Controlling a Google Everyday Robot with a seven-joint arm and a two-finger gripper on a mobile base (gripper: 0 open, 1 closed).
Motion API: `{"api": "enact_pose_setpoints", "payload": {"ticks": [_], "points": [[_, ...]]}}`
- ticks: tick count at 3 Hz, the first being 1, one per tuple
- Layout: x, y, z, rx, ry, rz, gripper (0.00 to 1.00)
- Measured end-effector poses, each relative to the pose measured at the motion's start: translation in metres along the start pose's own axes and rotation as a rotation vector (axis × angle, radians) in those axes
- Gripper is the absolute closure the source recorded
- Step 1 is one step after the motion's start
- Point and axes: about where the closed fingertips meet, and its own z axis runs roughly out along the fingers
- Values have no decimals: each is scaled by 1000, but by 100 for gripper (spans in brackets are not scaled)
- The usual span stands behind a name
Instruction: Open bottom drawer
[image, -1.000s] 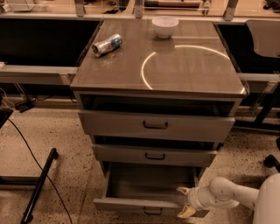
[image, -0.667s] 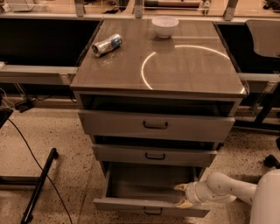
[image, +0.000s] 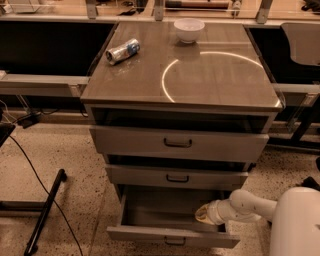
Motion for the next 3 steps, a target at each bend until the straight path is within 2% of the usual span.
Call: {"api": "enact_pose_setpoints", "payload": {"ticks": [1, 2, 3], "points": [[19, -7, 35, 2, 34, 30, 100], [42, 1, 56, -19, 73, 46, 100], [59, 11, 70, -86, 106, 41, 100]]}}
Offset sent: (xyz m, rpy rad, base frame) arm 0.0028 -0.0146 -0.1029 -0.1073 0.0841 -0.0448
